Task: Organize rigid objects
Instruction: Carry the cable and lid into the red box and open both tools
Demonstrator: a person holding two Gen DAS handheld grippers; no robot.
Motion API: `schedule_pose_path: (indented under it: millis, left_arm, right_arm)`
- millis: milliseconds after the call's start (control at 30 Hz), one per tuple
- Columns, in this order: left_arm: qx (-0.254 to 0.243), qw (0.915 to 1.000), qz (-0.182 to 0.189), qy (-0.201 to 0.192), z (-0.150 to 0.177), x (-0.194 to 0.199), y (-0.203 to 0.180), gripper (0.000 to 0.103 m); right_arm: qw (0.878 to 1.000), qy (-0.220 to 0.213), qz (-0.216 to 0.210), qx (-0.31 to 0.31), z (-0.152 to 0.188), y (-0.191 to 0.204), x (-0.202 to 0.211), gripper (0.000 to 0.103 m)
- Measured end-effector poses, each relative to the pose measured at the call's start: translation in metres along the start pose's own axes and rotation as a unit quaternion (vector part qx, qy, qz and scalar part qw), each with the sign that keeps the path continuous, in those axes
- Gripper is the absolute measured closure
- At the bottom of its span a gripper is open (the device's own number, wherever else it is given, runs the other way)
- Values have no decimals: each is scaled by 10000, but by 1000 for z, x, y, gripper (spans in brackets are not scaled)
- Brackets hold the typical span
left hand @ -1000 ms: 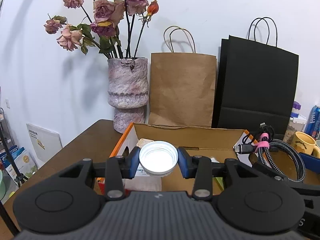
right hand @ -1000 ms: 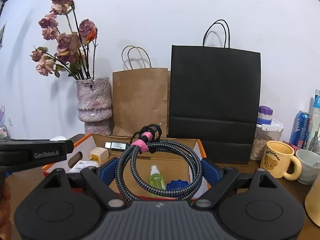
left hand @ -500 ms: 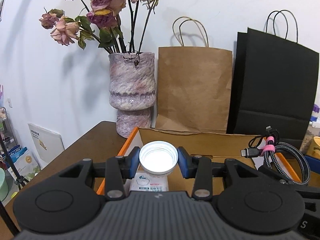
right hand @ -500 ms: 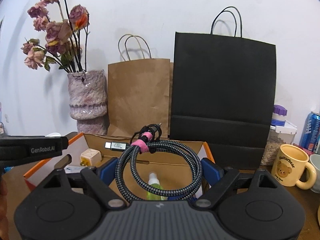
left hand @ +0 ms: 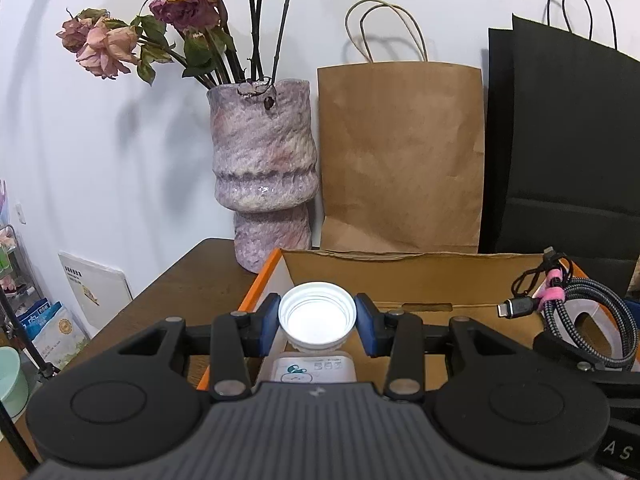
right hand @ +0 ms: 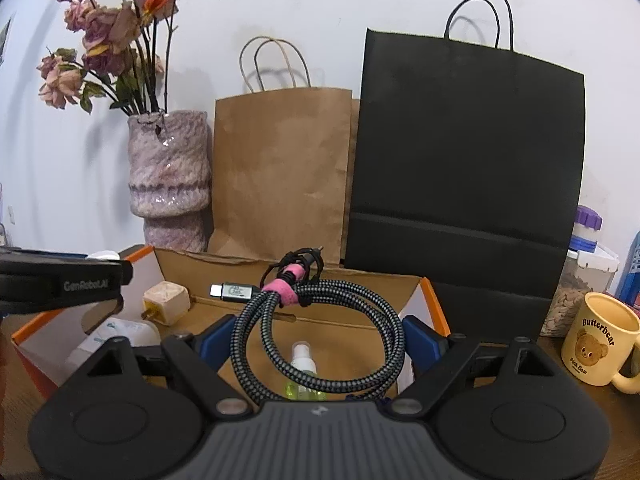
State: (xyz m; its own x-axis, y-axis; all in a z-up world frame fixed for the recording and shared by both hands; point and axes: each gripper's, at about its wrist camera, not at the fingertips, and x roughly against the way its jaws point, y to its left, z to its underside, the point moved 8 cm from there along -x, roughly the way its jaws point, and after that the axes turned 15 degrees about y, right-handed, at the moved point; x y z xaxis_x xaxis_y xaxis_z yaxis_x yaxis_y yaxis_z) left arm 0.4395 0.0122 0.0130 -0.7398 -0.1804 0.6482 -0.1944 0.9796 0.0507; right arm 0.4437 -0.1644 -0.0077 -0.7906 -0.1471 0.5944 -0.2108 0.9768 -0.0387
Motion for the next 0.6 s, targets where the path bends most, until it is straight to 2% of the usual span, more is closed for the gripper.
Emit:
schedule_pose_path:
  millis: [200,233,300,333,367,400,467,600]
  left_arm:
    - [-21,10000,-1,19,4,-1,-1,62]
    - [-32,10000,-28,26,4,-2,-1,59]
    - [-21,9999,-95,25,5,-2,-1,42]
    - [1,9999,-126,2,4,-2,0,25]
    - [35,9999,-141,-46,3,-1,2,14]
    - [63,9999,-124,-94,3,1,3,12]
    - [102,9998,-100,-131,1,4,5,0]
    - [119,9997,-144,-134,1,4,5,0]
  right_arm:
    - [9999,105,-32,-51,3,-3,-1,16]
    - [9999,134,-54,-73,3,-4,-2,15]
    - [9997,205,-49,-91,4,-6,-4,15]
    - [9997,215,-28,-114,5,-7,-4,8]
    - [9996,219,-7,-152,4,-9,-5,3]
    - [9996,196,-5,-200,4,-11,-4,0]
    - [9994,210,-24,-287,3,-14,-3,0]
    - [9992,205,38,-331,3,-18,-3,0]
